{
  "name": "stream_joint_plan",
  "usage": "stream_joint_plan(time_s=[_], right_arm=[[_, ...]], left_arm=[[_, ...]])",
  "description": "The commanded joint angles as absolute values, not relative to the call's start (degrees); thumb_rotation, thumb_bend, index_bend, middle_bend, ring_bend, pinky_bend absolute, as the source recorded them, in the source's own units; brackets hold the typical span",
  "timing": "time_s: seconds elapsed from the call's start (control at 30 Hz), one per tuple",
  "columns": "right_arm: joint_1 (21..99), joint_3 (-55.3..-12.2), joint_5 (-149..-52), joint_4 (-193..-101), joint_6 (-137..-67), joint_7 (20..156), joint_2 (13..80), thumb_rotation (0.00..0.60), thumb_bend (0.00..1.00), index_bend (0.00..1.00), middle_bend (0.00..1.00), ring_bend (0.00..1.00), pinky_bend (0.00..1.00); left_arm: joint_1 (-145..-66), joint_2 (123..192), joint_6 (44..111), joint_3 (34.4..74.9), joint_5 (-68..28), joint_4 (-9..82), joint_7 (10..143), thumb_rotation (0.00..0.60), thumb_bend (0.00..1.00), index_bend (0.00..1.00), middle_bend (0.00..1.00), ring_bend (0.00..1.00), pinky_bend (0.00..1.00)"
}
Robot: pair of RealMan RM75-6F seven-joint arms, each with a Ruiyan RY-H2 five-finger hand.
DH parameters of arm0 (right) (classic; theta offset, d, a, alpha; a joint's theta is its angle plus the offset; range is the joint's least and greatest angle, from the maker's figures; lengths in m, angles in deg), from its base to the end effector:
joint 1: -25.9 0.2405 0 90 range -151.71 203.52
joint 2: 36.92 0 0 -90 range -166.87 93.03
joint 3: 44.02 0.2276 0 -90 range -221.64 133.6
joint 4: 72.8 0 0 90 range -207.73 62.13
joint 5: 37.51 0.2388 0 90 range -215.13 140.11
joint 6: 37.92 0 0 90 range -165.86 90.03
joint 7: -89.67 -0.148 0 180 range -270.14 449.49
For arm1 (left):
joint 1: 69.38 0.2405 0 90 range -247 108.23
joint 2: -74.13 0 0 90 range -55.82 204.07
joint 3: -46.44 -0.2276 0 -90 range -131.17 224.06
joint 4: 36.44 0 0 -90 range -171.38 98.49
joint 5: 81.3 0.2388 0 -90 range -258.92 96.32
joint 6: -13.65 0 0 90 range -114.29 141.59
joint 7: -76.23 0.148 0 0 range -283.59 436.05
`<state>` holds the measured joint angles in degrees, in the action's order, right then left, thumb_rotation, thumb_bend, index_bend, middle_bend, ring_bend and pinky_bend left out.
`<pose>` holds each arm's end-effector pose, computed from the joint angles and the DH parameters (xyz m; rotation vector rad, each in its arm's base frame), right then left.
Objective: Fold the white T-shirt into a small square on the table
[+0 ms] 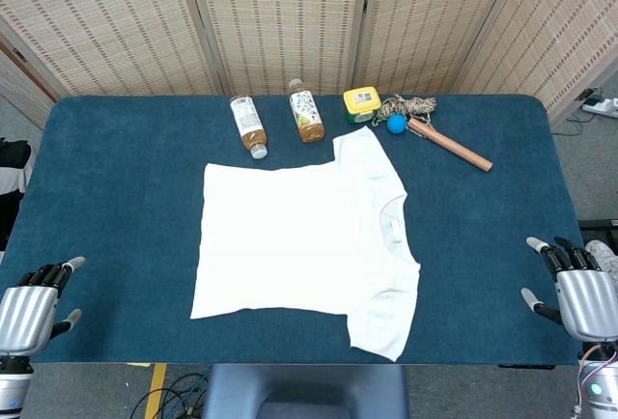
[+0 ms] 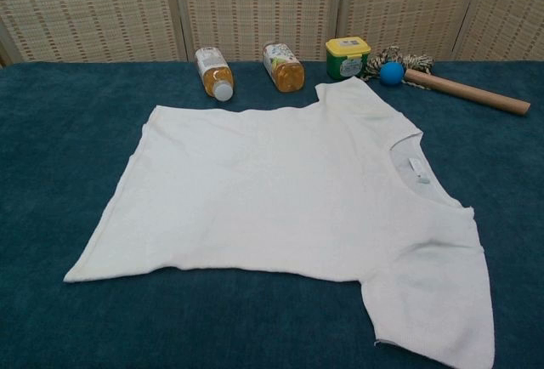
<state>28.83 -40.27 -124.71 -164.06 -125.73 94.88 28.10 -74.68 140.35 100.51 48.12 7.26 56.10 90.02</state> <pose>-0.2982 -0.1789 0.1249 1.3765 -0.7977 0.8602 -0.2838 0.1819 0.1075 -1.4801 -0.7142 -0.7911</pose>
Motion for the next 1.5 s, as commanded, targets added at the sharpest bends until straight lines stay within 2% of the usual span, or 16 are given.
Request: stream_joint_plan(time_s=[0.03,0.23,0.43,0.5,0.63,0.67,0.77,1.0,1.5], right_arm=[[28.72,-40.27,-124.91,-163.97,-126.03,94.59,28.06,0.600,0.20,0.18,0.33,0.20,0.24],[28.31,-40.07,-125.44,-163.28,-127.32,93.34,28.03,0.600,0.20,0.18,0.33,0.20,0.24],[28.38,-39.86,-125.57,-162.67,-127.45,92.10,28.05,0.600,0.20,0.17,0.33,0.20,0.24],[28.44,-39.88,-125.84,-162.69,-127.49,92.00,27.94,0.600,0.20,0.16,0.33,0.20,0.24],[28.51,-39.95,-125.80,-162.67,-127.16,91.32,27.77,0.600,0.20,0.16,0.33,0.20,0.24],[28.55,-40.00,-125.71,-162.60,-126.93,91.27,27.74,0.600,0.20,0.16,0.33,0.20,0.24],[28.67,-40.09,-125.47,-162.52,-126.39,91.30,27.74,0.600,0.20,0.16,0.33,0.20,0.24],[28.56,-40.15,-124.81,-162.53,-125.89,90.95,27.56,0.600,0.20,0.16,0.33,0.20,0.24],[28.86,-40.28,-124.69,-161.61,-125.03,89.88,27.97,0.600,0.20,0.16,0.33,0.20,0.24]], left_arm=[[-74.71,140.28,100.85,48.13,7.72,56.00,89.76,0.600,0.17,0.25,0.35,0.32,0.43],[-75.35,140.41,101.54,47.86,10.44,55.01,88.15,0.600,0.17,0.28,0.37,0.36,0.43],[-78.74,141.41,98.89,47.38,14.95,54.43,86.20,0.600,0.17,0.33,0.47,0.44,0.43],[-80.02,141.96,97.72,47.24,16.28,54.26,86.04,0.600,0.17,0.34,0.51,0.48,0.46],[-83.10,143.49,93.71,46.50,18.40,53.68,85.53,0.600,0.17,0.40,0.69,0.62,0.64],[-83.77,143.81,92.56,46.30,18.58,53.63,85.54,0.600,0.17,0.43,0.75,0.66,0.71],[-85.75,145.35,89.25,45.86,18.77,53.17,85.50,0.600,0.17,0.46,0.82,0.74,0.84],[-88.51,150.10,83.29,45.03,17.12,50.35,86.70,0.600,0.17,0.47,0.96,0.86,0.94],[-90.09,158.17,79.59,44.91,12.60,46.34,90.23,0.600,0.17,0.47,0.97,0.88,0.95]])
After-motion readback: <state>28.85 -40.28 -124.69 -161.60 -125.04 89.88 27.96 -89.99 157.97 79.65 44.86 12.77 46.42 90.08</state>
